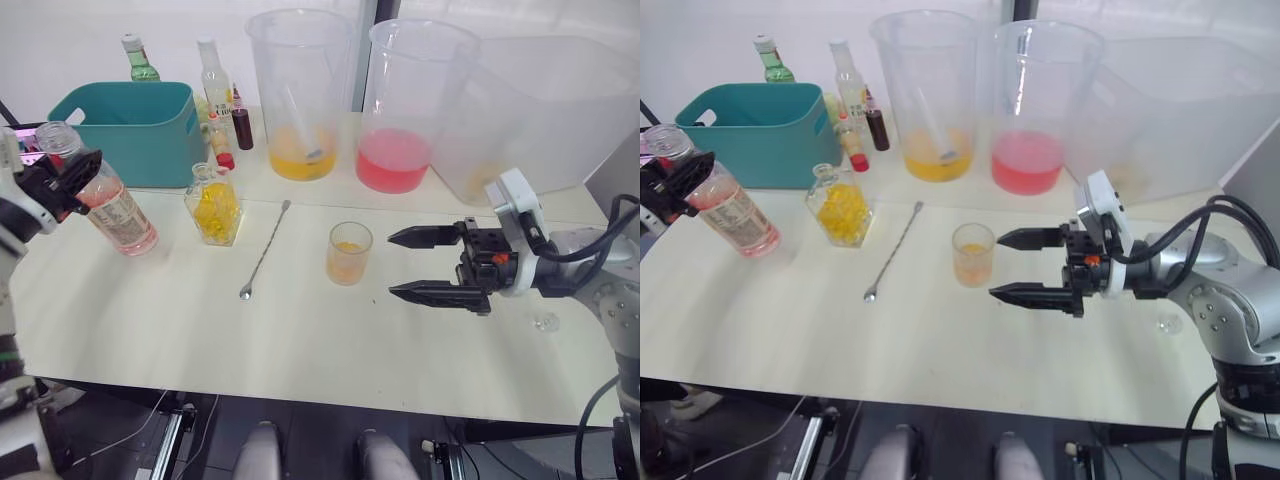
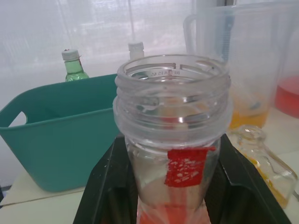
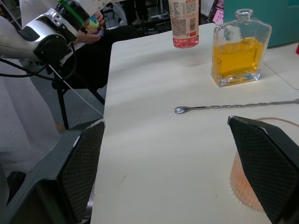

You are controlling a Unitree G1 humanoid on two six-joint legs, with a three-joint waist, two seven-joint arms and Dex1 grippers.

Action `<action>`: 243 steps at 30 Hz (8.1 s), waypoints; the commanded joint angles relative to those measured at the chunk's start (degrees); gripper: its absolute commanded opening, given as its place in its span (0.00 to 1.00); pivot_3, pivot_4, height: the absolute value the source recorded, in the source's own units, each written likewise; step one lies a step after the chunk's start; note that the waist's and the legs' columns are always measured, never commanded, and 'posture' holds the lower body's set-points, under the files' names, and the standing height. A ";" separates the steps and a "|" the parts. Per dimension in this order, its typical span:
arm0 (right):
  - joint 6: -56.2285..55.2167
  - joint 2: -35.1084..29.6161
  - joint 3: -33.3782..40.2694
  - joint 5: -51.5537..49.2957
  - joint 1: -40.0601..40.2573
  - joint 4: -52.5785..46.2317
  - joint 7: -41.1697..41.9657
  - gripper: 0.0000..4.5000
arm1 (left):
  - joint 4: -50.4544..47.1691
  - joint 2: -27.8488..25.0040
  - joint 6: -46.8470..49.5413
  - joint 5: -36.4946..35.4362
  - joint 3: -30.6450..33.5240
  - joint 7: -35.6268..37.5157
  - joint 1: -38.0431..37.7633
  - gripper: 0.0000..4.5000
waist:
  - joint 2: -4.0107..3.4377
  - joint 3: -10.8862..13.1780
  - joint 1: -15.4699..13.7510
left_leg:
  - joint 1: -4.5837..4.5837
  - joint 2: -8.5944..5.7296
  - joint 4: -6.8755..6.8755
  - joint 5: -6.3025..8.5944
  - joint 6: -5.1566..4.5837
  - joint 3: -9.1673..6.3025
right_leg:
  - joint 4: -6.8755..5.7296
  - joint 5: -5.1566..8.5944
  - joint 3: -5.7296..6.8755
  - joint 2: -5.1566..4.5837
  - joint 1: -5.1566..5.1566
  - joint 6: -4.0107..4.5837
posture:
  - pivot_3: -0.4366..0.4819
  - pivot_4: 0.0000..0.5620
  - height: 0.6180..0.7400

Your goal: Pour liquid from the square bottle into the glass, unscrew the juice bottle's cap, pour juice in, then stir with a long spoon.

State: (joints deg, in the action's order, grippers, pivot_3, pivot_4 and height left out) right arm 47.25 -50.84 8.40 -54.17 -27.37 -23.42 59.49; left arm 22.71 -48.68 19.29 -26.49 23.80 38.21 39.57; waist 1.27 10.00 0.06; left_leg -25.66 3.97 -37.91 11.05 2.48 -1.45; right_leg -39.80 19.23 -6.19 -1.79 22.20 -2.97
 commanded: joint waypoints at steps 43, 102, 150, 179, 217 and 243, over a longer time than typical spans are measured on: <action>2.07 -2.49 8.03 -5.93 6.87 -9.21 -12.37 1.00 | 25.87 5.55 -23.07 6.80 -2.44 5.72 27.44 0.99 | 0.09 -0.01 0.78 | -0.09 -0.02 0.02 -0.02 0.02 -0.07 | -0.05 0.00 0.12 -0.02 0.04 0.00 | 0.48 0.27 0.83; -3.70 13.13 15.76 6.03 40.83 -17.87 -32.25 1.00 | -39.96 23.47 5.34 7.98 -14.00 -11.79 -36.21 0.99 | 1.36 -1.30 1.96 | 2.20 1.85 1.00 0.86 0.08 4.65 | 0.62 -0.19 -4.09 1.30 0.48 0.13 | 0.48 0.27 0.83; -10.64 5.78 -1.62 14.44 17.25 -11.94 -17.83 1.00 | -39.86 7.98 -16.65 7.59 -9.65 14.02 -52.53 0.01 | 1.21 -1.30 0.72 | 2.08 1.64 1.02 0.83 0.13 3.83 | 0.92 -0.17 -3.46 1.16 0.10 0.17 | 0.48 0.27 0.83; -9.68 6.64 -2.86 16.01 18.47 -16.19 -20.70 1.00 | -47.10 -9.97 13.60 13.74 -23.61 18.76 -41.25 0.96 | 1.08 -1.34 0.99 | 1.90 1.69 1.02 0.84 0.11 3.81 | 1.00 -0.16 -3.28 1.14 0.20 0.17 | 0.48 0.27 0.83; 3.68 11.18 4.01 -1.93 7.17 -7.97 -24.34 1.00 | -49.62 15.45 12.13 9.45 -16.56 -4.34 -20.63 0.01 | 1.07 -1.37 0.61 | 1.82 1.64 0.93 0.84 0.10 3.58 | 0.89 -0.17 -3.14 1.14 0.15 0.21 | 0.48 0.27 0.83; 1.94 31.70 3.74 -29.48 -2.08 -4.22 -67.35 0.87 | -51.66 20.07 5.16 8.89 -28.34 -0.39 -18.05 0.00 | 1.06 -1.37 1.08 | 1.73 1.61 0.96 0.83 0.10 3.32 | 0.82 -0.18 -2.97 1.17 0.16 0.23 | 0.48 0.27 0.83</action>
State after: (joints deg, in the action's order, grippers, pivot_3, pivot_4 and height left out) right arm 51.18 -19.72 11.80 -81.38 -28.39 -27.11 -6.28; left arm -27.53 -28.71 26.02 -18.04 -4.48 37.92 20.51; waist 2.33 8.63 1.14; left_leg -23.98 5.59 -36.96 11.88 2.59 1.86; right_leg -38.98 19.05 -9.15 -0.63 22.38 -2.74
